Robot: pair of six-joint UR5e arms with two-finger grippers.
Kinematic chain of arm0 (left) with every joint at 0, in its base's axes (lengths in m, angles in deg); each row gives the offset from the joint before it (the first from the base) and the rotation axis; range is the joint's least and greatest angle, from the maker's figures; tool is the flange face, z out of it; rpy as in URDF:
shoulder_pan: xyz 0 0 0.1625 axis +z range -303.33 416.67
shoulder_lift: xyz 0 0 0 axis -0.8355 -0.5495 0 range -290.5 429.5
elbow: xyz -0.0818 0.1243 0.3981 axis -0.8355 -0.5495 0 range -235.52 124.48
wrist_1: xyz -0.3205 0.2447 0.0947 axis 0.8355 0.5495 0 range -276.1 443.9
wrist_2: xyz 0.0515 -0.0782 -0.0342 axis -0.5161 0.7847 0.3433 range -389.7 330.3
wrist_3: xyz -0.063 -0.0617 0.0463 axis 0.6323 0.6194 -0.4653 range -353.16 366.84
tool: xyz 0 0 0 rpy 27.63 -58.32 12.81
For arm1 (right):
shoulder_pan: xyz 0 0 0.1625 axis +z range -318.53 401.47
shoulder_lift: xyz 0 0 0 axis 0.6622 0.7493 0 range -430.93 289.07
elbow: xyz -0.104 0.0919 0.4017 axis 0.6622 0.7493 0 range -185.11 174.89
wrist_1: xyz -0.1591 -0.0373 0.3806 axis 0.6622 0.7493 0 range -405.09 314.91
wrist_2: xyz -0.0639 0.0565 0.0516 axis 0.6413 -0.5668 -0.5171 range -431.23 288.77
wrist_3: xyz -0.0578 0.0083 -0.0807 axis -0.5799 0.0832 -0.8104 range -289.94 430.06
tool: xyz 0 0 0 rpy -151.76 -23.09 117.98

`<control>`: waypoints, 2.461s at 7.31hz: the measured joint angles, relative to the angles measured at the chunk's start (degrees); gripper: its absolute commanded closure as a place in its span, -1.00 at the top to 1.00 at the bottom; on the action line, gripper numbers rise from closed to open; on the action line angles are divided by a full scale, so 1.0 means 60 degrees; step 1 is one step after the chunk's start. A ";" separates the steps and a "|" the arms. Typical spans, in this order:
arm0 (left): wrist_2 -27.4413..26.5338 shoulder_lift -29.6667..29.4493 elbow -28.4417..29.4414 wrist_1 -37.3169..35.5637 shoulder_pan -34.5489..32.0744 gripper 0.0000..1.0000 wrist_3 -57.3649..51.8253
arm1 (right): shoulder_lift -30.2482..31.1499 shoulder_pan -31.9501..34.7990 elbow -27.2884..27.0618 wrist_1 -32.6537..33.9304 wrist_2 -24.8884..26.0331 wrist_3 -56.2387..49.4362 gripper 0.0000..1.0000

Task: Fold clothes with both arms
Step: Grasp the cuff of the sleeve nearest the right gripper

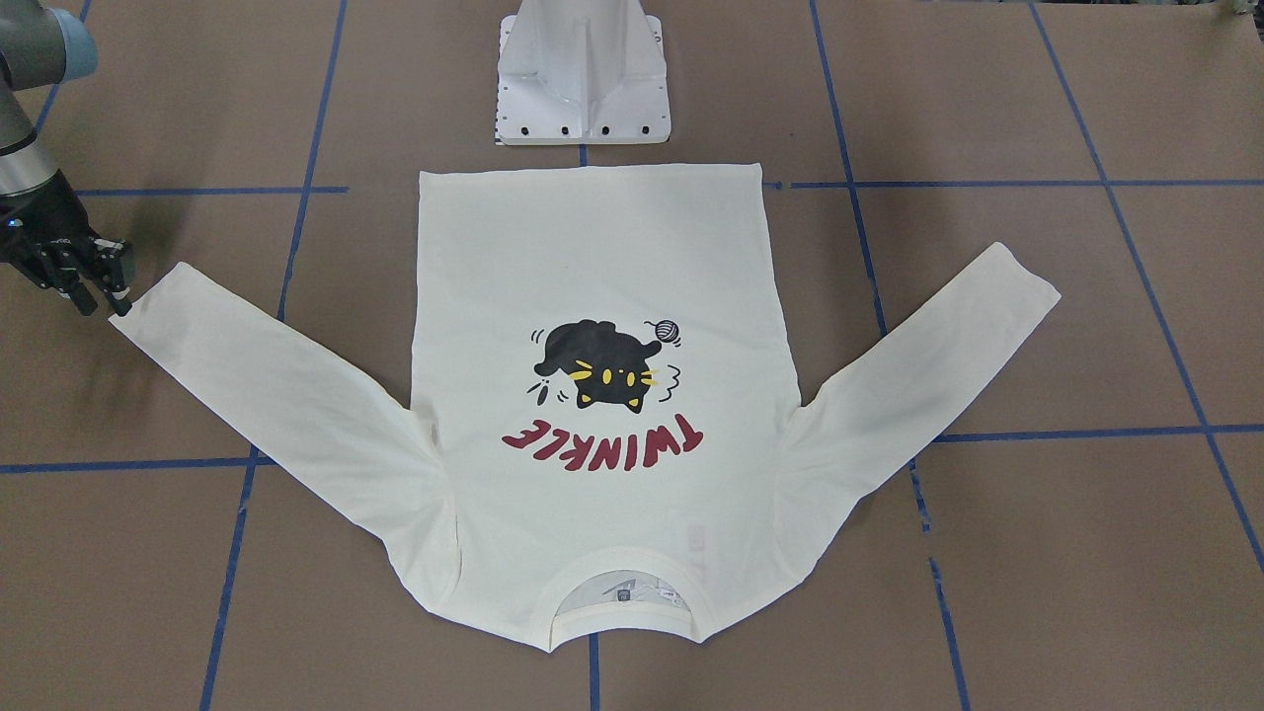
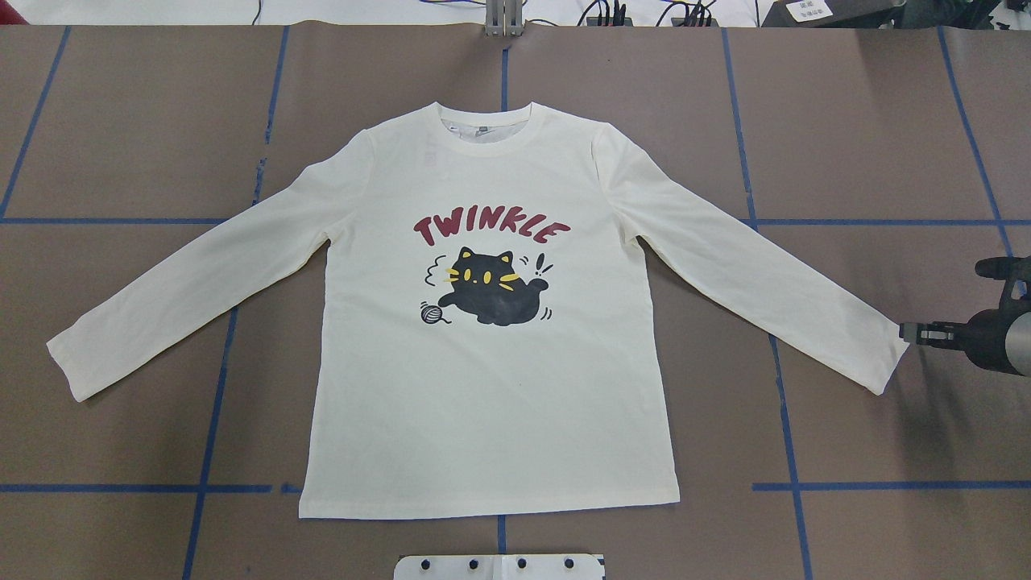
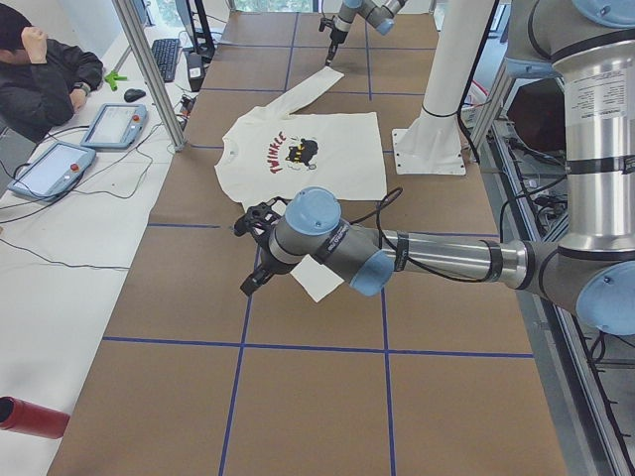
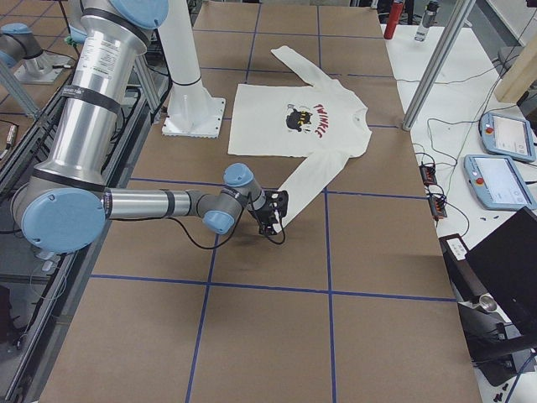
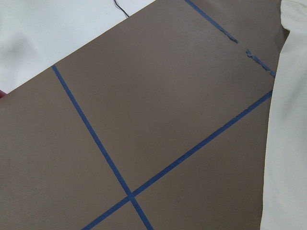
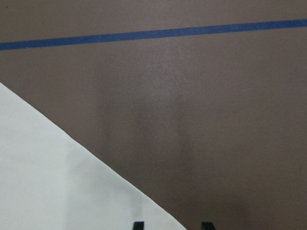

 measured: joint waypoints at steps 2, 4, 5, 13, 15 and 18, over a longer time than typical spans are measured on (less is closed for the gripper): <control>0.0000 -0.0001 0.0007 0.0000 0.0000 1.00 -0.0018 | -0.0298 -0.0013 0.0365 -0.0029 0.0010 -0.0033 0.00; 0.0000 0.0007 0.0003 0.0000 0.0000 1.00 -0.0030 | -0.0324 -0.0016 0.0438 -0.0108 -0.0002 -0.0038 -0.17; 0.0000 0.0008 0.0002 0.0004 0.0000 1.00 -0.0034 | -0.0308 -0.0019 0.0445 -0.0208 -0.0012 -0.0038 -0.83; 0.0000 0.0021 0.0004 0.0073 0.0001 1.00 -0.0024 | -0.1943 -0.0026 -0.0591 -0.0245 -0.0002 -0.0028 -1.00; 0.0000 0.0027 0.0018 0.0073 0.0001 1.00 -0.0034 | -0.3569 0.0018 -0.0724 0.0779 0.0096 0.0050 -1.00; -0.0012 0.0037 0.0032 0.0074 -0.0012 1.00 -0.0035 | -0.7689 0.0445 -0.0665 0.5818 0.0803 0.0136 -1.00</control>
